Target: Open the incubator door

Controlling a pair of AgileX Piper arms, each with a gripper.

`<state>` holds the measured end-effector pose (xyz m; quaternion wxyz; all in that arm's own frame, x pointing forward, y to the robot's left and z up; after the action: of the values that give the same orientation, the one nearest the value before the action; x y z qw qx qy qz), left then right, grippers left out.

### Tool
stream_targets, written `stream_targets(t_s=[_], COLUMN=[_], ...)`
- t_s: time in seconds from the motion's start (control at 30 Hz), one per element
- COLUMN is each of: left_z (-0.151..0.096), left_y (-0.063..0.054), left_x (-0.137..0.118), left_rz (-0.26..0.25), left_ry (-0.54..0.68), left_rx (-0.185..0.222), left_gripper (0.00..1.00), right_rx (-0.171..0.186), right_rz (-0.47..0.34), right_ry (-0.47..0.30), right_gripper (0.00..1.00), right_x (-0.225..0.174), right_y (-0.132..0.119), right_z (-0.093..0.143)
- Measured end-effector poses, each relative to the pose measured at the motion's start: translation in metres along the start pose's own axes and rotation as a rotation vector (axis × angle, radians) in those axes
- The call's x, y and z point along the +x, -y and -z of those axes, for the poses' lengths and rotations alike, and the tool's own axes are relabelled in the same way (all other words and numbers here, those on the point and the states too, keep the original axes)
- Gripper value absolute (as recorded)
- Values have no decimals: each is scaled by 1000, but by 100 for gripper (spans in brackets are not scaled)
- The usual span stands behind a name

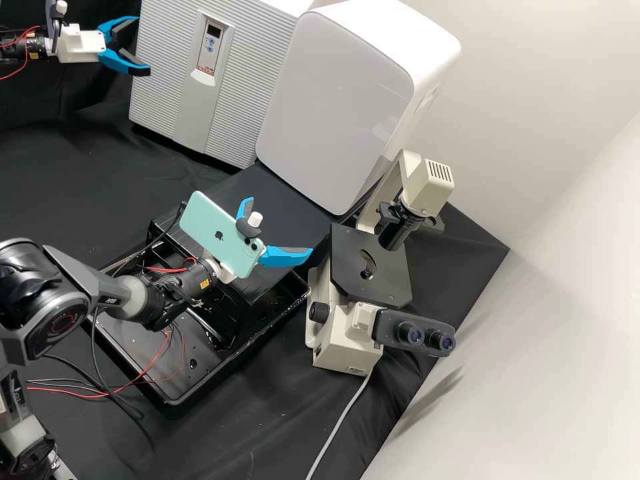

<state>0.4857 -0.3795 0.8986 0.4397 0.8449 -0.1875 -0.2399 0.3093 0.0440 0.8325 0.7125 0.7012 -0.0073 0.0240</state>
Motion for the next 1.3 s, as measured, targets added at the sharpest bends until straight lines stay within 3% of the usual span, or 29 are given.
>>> stream_targets(t_s=[0.27,0.7,1.07,1.3], left_z=[-8,-7,-16,-23], left_y=[7,7,17,8], left_x=[10,11,10,7], left_rz=[-8,-15,-31,-28], left_ry=[15,6,-24,-25], left_rx=[-42,-48,-122,-122], left_gripper=[100,100,100,100], right_rx=[0,0,0,0], right_rz=[0,0,0,0], right_ry=[0,0,0,0], right_gripper=[100,100,100,100], right_x=[0,0,0,0], right_y=[0,0,0,0], right_z=[0,0,0,0])
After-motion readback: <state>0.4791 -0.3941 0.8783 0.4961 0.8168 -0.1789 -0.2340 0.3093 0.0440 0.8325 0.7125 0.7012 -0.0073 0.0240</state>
